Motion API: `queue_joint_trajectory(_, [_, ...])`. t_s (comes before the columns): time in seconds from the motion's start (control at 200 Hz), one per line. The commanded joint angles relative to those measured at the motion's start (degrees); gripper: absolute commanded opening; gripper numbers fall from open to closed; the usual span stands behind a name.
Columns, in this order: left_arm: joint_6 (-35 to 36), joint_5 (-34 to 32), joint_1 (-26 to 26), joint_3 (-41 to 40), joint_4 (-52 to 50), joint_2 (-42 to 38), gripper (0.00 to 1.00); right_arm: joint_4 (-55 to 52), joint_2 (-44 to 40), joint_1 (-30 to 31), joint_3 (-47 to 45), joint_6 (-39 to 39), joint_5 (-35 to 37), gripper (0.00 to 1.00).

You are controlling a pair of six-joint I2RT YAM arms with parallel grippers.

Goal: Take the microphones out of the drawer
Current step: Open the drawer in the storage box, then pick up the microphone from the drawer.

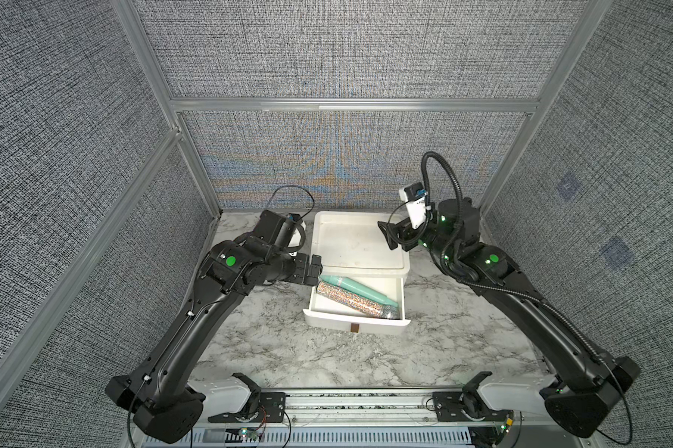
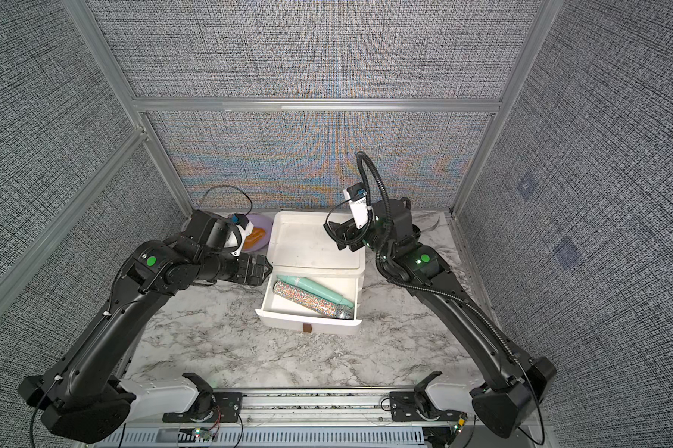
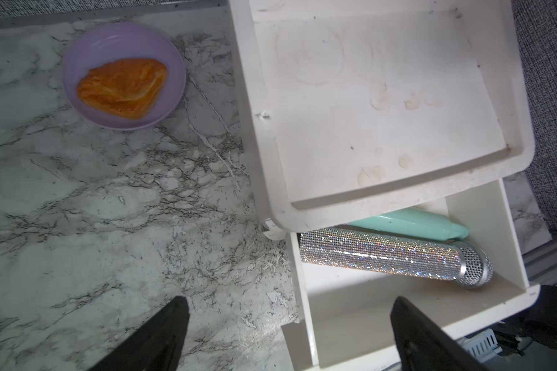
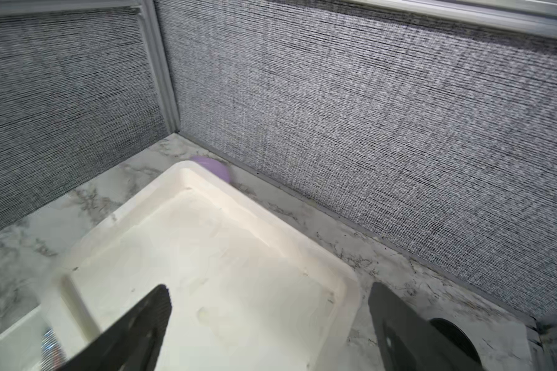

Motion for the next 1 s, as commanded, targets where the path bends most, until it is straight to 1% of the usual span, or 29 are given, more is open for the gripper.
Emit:
queue_joint_trajectory(0.0, [4.5,3.2,4.5,-0.9,4.4,-0.2,1.00,-5.0,-2.3,3.5,-0.6,-3.6,-4.3,0.97])
queue_joint_trajectory(0.06, [5.8,5.7,7.0,-1.7,5.9,-0.2,1.00,-7.2,-3.3,6.0,-0.7,-4.4,-6.3,0.97])
queue_joint_trajectory(0.145, [7.6,9.8,9.9,-3.4,8.7,-0.2,1.00,-10.9,-3.6,9.5,-0.2,-4.7,-7.4,0.95])
queue_joint_trajectory(0.285, [12.0,16.0,13.2,-5.8,11.1,-0.5,1.00,-18.4,-0.7,14.0,2.8,-3.4,-9.4,0.90])
queue_joint_trajectory(0.32, [13.1,16.6,13.6,-6.0,11.1,-0.6,1.00,-20.1,0.5,14.9,3.6,-2.8,-9.9,0.86])
queue_joint_trajectory(0.39, [15.6,18.1,14.5,-6.4,10.7,-1.0,1.00,-23.6,3.3,16.4,5.6,-2.1,-10.3,0.74])
queue_joint_trajectory(0.445, [17.4,18.7,15.1,-7.0,10.6,-1.6,1.00,-25.6,5.6,17.5,7.1,-1.7,-10.5,0.68])
queue_joint_trajectory(0.52, [18.0,18.7,15.2,-8.8,12.4,-3.1,1.00,-27.8,8.6,18.6,8.6,-1.4,-10.7,0.61])
queue_joint_trajectory(0.556, [18.4,20.0,15.2,-9.8,13.1,-4.1,1.00,-28.6,9.9,19.0,9.3,-1.3,-10.9,0.58])
queue_joint_trajectory(0.621, [19.7,22.5,15.3,-11.6,14.3,-6.0,1.00,-30.0,12.1,19.6,10.7,-1.6,-11.5,0.56])
queue_joint_trajectory(0.716, [21.6,26.6,15.6,-13.2,15.5,-9.2,1.00,-31.7,14.6,19.7,11.8,-1.8,-11.6,0.49])
queue_joint_trajectory(0.836, [23.4,27.4,15.7,-14.1,15.5,-12.7,1.00,-33.5,16.6,19.8,12.6,-2.7,-11.4,0.46])
queue_joint_trajectory(0.996, [24.4,27.6,15.6,-14.0,15.0,-14.9,1.00,-34.0,18.1,19.8,11.9,-2.9,-10.4,0.43])
